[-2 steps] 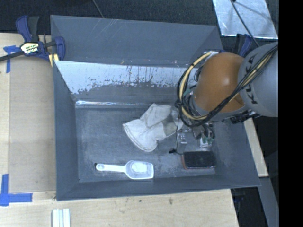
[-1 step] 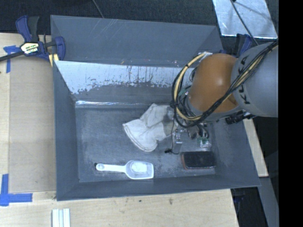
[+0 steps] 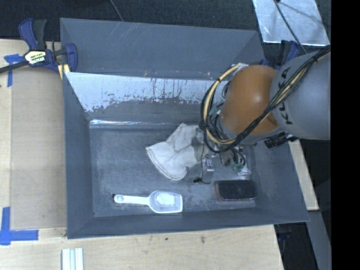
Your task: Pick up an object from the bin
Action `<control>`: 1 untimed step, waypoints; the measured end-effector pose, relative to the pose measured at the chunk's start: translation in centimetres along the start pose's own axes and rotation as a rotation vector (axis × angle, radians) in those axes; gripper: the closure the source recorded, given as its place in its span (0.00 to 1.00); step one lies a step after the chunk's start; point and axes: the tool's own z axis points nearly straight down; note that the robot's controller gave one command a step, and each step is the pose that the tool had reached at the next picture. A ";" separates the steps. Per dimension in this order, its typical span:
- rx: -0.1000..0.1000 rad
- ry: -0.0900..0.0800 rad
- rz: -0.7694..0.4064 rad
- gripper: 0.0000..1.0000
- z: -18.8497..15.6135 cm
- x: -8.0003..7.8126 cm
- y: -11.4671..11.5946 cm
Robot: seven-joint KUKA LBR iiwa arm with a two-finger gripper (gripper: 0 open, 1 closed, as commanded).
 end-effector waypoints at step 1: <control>0.000 -0.009 0.075 1.00 3.5 0.1 0.7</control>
Offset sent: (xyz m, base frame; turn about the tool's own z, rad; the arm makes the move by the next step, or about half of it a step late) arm 0.0000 0.0000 0.0000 0.0000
